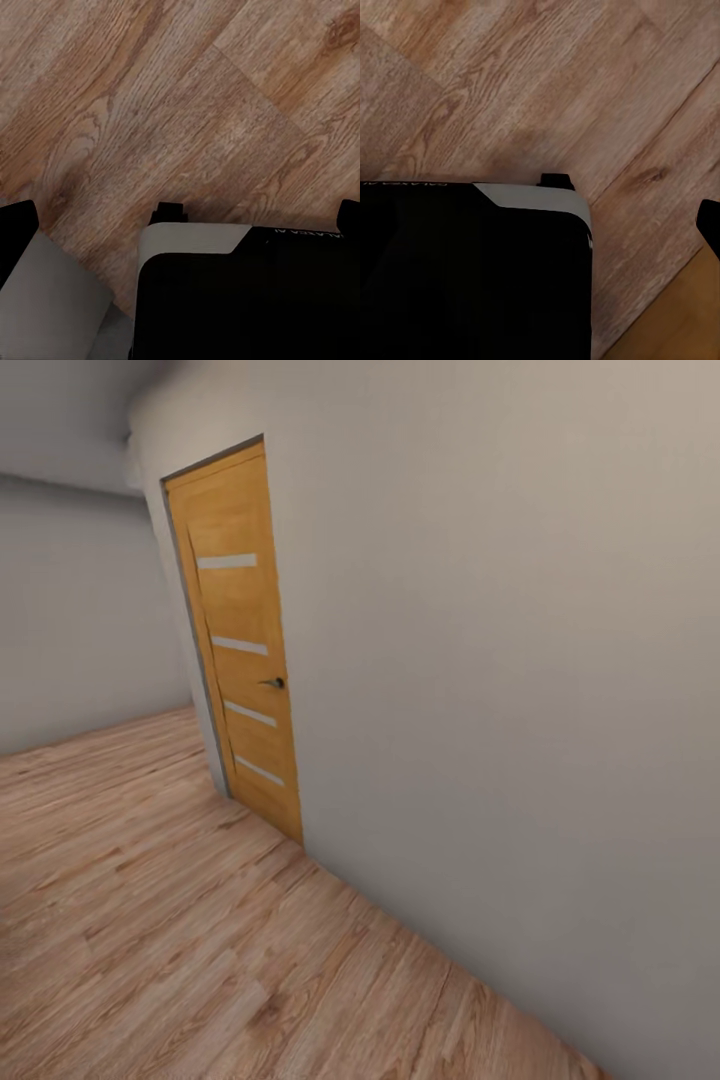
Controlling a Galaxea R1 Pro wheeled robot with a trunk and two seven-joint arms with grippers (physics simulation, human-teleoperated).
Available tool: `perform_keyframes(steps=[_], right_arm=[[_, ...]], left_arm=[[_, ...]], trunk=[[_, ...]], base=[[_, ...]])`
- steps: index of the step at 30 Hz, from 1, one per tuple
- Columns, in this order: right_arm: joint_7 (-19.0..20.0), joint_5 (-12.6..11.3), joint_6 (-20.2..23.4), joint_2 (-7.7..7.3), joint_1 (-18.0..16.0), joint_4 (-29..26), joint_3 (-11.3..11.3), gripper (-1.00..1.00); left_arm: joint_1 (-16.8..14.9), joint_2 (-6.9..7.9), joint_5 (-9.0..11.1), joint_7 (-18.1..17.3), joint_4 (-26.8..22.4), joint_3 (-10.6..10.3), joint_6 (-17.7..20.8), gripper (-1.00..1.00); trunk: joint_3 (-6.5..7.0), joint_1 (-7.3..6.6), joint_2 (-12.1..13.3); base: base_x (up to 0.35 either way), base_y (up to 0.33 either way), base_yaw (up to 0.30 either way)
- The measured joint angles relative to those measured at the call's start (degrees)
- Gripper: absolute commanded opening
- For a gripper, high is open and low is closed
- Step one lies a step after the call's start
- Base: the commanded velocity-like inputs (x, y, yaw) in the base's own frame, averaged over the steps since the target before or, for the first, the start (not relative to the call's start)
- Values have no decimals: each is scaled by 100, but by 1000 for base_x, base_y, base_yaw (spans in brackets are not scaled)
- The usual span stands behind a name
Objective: Move the two storage containers from the living room to the garage. In the garage, place one container on the floor and stack the other container on top of it (either order is fine).
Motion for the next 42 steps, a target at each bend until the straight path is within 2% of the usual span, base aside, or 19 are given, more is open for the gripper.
perform_keyframes(steps=[17,22,42], right_arm=[[0,0,-2,0,1,0,0,100],[0,-1,-2,-3,2,0,0,100],[0,-1,-2,-1,1,0,0,100]], left_arm=[[0,-7,0,0,6,0,3,100],[-1,-1,-40,-6,1,0,5,100],[-1,9,-35,-1,-8,-2,5,100]], trunk=[[0,0,0],[0,-1,-1],[0,-3,-1]], base=[[0,0,270],[55,0,98],[304,0,4]])
